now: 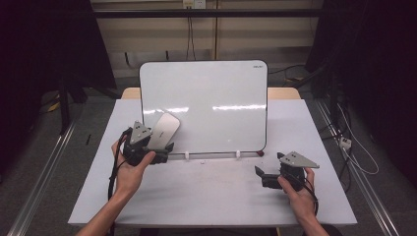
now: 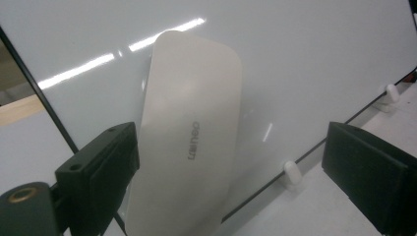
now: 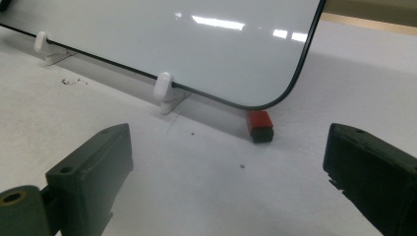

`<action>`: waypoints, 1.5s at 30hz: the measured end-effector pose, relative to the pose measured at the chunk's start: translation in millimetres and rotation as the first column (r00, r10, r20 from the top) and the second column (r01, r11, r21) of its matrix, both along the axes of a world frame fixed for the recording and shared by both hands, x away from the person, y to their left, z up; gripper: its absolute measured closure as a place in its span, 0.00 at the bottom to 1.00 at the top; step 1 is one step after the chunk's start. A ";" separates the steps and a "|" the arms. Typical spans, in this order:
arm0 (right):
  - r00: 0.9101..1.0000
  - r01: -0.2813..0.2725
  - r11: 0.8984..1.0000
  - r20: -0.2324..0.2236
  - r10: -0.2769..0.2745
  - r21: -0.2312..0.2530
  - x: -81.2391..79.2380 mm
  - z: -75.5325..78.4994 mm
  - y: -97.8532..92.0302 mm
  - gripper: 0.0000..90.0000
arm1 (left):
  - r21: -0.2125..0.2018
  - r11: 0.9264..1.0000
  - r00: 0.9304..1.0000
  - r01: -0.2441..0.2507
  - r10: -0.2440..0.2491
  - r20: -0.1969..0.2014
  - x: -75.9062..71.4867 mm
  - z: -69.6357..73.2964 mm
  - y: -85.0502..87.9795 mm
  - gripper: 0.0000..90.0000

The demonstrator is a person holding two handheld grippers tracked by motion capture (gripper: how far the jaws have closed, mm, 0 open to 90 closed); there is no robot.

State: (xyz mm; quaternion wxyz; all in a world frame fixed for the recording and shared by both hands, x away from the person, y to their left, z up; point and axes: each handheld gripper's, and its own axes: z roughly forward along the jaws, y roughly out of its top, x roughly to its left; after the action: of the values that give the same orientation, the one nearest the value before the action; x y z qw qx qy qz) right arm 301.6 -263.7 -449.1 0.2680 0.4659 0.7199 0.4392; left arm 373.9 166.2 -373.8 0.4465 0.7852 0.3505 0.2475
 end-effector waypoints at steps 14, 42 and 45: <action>1.000 0.000 1.000 -0.004 0.000 0.001 0.0 -0.2 0.7 0.05 | -0.033 0.999 1.000 -0.012 0.012 -0.009 -21.2 -9.5 17.3 0.07; 1.000 -0.003 1.000 -0.004 0.003 -0.003 -0.5 -0.2 1.2 0.05 | -0.017 0.987 0.986 -0.158 0.158 -0.045 -47.7 -48.5 60.9 0.06; 1.000 -0.005 1.000 0.003 0.005 -0.005 -1.6 0.6 0.5 0.05 | -0.019 0.985 0.984 -0.173 0.172 -0.040 -47.9 -49.5 62.5 0.06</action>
State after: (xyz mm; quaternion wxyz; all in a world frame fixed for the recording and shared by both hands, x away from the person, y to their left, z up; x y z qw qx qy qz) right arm 300.0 -263.2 -448.5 0.2692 0.4628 0.7218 0.4385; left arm 326.0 228.7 -423.4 0.4252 0.7515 0.4282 0.2665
